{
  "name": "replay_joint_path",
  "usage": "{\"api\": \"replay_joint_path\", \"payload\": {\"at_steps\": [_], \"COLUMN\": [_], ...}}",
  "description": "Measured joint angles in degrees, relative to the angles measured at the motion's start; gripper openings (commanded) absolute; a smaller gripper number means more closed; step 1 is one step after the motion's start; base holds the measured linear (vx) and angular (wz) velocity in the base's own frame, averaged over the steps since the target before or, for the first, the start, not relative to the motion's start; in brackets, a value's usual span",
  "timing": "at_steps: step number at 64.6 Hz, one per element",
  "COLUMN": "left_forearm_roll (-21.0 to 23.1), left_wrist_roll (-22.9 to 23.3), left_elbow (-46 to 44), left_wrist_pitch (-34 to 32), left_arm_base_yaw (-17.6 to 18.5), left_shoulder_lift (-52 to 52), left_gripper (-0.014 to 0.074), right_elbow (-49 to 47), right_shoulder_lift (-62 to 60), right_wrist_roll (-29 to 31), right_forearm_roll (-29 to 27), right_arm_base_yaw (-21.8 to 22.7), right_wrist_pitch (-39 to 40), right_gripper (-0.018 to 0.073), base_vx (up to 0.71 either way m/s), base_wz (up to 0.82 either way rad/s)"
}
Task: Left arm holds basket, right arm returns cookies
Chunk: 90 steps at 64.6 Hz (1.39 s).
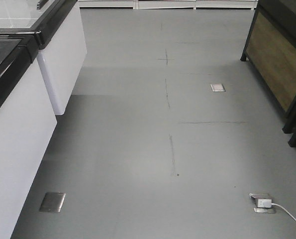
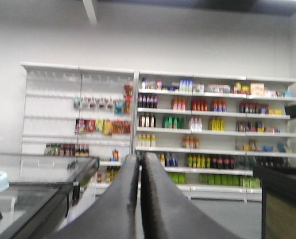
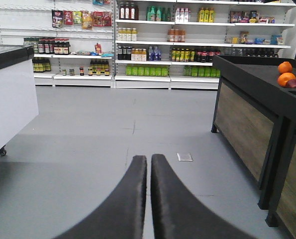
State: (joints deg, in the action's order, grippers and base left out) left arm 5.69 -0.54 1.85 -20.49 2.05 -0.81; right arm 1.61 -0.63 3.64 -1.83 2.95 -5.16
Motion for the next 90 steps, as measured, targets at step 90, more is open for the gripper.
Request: {"api": "replay_joint_path", "payload": {"at_steps": [90], "left_forearm_roll": [-6.12], "left_wrist_roll": [0.13], "left_elbow": [-61.66], "left_wrist_pitch": [37.7], "left_arm_base_yaw": [0.0], "left_shoulder_lift": [40.23], "left_gripper": [0.0], "right_elbow": [0.0], "right_shoulder_lift": [0.0], "right_wrist_roll": [0.0], "right_forearm_roll": [0.0], "right_arm_base_yaw": [0.0], "right_wrist_pitch": [0.0], "right_gripper": [-0.001], "base_vx": [0.0], "base_wz": [0.0]}}
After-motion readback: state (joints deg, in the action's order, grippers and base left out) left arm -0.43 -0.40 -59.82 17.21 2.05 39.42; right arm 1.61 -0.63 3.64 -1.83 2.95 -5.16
